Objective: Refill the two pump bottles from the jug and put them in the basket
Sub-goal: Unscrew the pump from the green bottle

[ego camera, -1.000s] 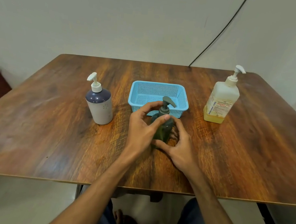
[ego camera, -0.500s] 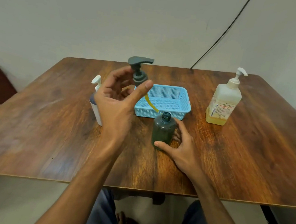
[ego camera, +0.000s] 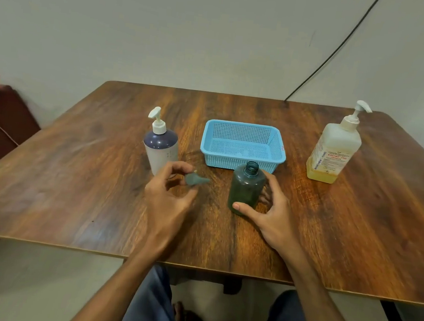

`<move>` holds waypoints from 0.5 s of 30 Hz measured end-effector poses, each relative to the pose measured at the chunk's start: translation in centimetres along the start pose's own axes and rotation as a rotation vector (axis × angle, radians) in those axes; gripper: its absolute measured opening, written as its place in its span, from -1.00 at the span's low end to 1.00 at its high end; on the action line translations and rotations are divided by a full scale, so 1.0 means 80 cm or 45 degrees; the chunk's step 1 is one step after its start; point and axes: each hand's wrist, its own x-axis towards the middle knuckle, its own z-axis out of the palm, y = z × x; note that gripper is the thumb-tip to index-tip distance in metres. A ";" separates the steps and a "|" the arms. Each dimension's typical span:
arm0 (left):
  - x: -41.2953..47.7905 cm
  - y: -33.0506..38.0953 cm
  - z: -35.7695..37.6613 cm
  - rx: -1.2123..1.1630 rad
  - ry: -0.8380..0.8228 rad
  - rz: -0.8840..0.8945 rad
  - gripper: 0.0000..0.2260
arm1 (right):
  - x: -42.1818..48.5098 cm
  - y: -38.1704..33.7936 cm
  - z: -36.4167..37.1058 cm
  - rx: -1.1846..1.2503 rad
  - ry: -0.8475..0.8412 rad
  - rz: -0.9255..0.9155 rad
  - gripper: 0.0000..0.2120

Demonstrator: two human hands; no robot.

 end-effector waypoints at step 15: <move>-0.003 -0.054 -0.003 0.552 -0.267 0.051 -0.73 | -0.001 0.000 0.000 0.004 0.006 0.015 -0.15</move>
